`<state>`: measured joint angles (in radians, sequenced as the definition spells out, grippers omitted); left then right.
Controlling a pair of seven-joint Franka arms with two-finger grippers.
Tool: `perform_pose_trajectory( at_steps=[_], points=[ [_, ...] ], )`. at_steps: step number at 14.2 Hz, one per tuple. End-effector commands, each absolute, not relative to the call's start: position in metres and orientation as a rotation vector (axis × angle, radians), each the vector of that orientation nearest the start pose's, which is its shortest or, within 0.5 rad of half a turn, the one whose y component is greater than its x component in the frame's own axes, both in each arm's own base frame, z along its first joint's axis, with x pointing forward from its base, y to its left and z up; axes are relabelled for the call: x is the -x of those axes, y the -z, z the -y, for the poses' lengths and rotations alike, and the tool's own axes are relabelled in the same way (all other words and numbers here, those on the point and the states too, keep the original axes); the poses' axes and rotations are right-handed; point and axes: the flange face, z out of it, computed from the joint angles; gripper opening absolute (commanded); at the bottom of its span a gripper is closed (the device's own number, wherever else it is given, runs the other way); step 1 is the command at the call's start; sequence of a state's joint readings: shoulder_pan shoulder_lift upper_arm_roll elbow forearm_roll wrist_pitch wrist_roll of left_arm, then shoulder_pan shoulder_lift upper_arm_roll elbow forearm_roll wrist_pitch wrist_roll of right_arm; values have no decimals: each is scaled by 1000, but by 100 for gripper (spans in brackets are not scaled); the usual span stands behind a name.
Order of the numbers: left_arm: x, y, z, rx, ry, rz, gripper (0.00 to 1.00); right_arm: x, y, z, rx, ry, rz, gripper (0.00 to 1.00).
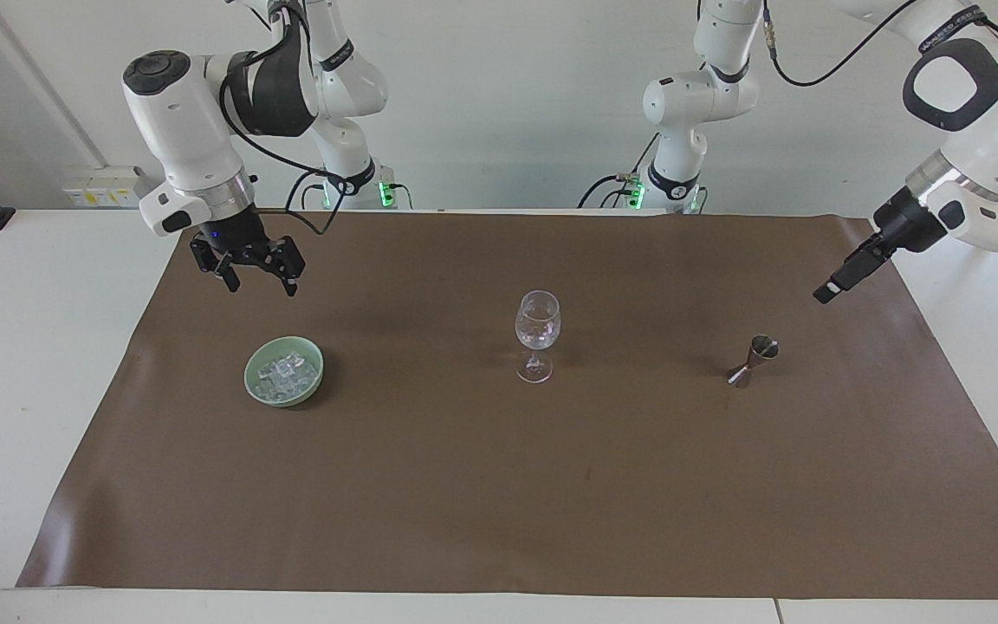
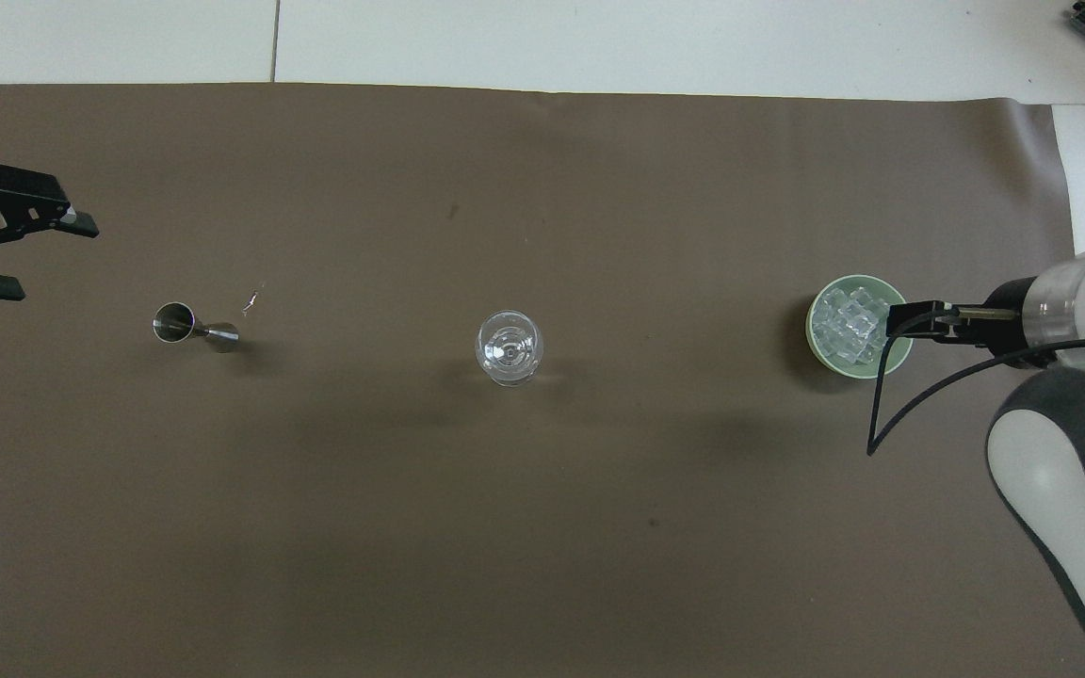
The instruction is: Pour wine and add ice with both arms
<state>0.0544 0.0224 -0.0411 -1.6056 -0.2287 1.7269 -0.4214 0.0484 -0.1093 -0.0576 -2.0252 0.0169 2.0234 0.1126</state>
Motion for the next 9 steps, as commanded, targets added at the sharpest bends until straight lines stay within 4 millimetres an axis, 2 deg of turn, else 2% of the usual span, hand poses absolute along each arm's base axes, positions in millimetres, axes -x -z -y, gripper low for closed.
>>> perform_pose_trajectory(
  at_steps=[1, 3, 4, 6, 7, 9],
  points=[
    [-561, -637, 46, 3258, 161, 435, 100, -535, -500, 7, 3094, 179, -164, 100],
    [-559, -644, 54, 3226, 191, 326, 100, -538, -496, 6, 3096, 184, -157, 100],
    [-553, -660, 63, 3203, 240, 237, 100, -540, -491, 6, 3099, 175, -141, 100],
    [-540, -676, 75, 3144, 296, 84, 100, -545, -478, 6, 3105, 147, -101, 100],
    [-540, -677, 81, 3140, 321, 28, 100, -547, -474, 6, 3106, 152, -97, 100],
    [-547, -675, 71, 3127, 409, -78, 100, -547, -457, 6, 3109, 136, -75, 100]
  ],
)
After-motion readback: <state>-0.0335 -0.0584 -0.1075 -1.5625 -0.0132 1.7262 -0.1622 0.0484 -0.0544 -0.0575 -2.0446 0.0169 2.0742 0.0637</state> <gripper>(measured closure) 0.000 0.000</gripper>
